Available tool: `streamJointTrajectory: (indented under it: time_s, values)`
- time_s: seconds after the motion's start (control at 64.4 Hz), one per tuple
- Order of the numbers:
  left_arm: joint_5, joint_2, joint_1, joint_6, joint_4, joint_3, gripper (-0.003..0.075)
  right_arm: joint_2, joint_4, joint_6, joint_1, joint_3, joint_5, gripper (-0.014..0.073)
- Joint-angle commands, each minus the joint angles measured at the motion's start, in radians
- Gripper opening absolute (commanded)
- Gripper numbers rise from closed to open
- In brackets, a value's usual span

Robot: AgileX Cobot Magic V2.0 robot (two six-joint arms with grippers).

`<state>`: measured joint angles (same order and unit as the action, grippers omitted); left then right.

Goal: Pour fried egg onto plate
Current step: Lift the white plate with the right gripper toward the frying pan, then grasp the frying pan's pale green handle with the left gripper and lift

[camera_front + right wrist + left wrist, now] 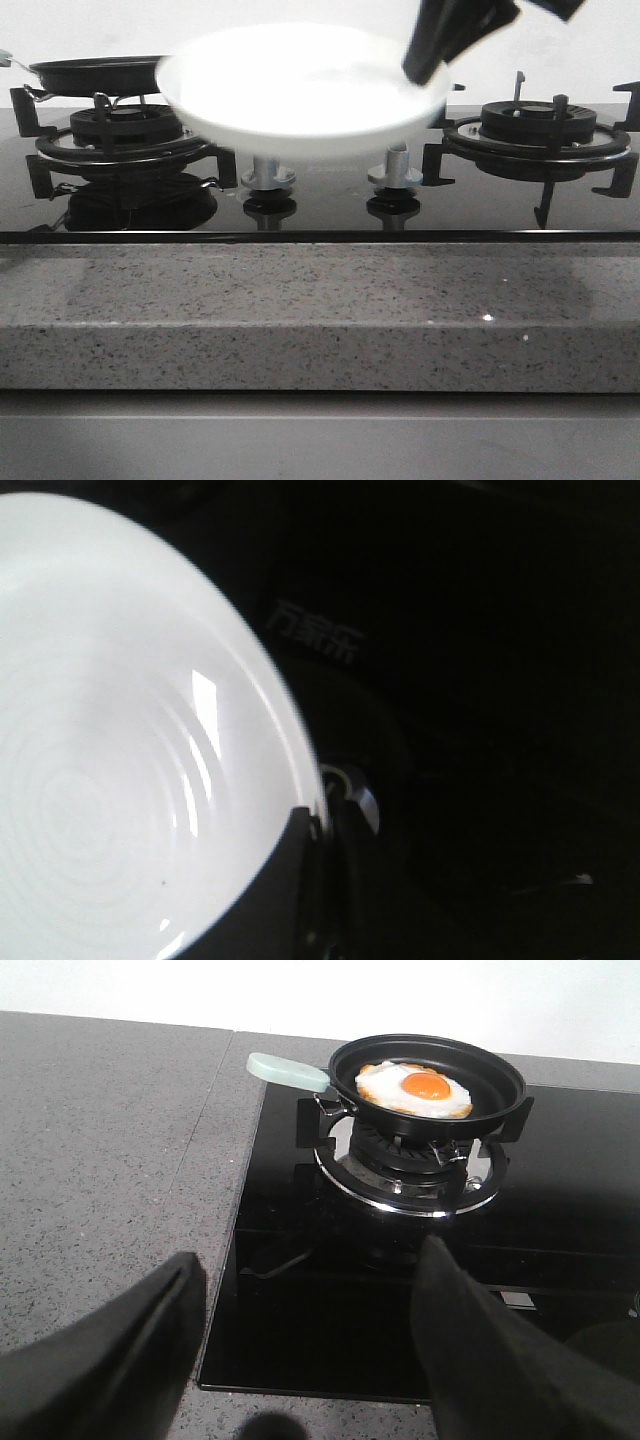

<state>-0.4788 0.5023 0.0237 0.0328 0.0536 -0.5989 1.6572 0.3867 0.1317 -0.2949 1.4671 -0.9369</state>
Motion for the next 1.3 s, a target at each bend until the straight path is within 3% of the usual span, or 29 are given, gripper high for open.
streamJointTrajectory:
  time_s: [0.0,0.357,0.528,0.668,0.979,1.181,1.289]
  values:
    - [0.085,0.012,0.0,0.002,0.008,-0.025,0.0438,-0.041,-0.01,0.012,0.001,-0.004,0.067,-0.0067]
    - [0.085,0.012,0.0,0.002,0.008,-0.025,0.0445,-0.028,-0.02,0.012,0.001,-0.007,0.063,-0.0067]
    - [0.083,0.02,0.0,0.002,0.017,-0.025,0.0603,-0.027,-0.02,0.012,0.001,-0.007,0.062,-0.0067]
    - [0.06,0.073,0.0,0.002,0.102,-0.07,0.0621,-0.027,-0.02,0.012,0.001,-0.007,0.062,-0.0067]
    - [-0.074,0.424,-0.007,0.002,0.157,-0.357,0.0621,-0.027,-0.02,0.012,0.001,-0.007,0.062,-0.0067]
    - [-0.1,0.634,-0.116,-0.005,0.288,-0.493,0.062,-0.027,-0.02,0.012,0.001,-0.007,0.062,-0.0067]
    - [-0.144,0.735,-0.194,-0.129,0.456,-0.559,0.062,-0.027,-0.02,0.012,0.001,-0.007,0.062,-0.0067]
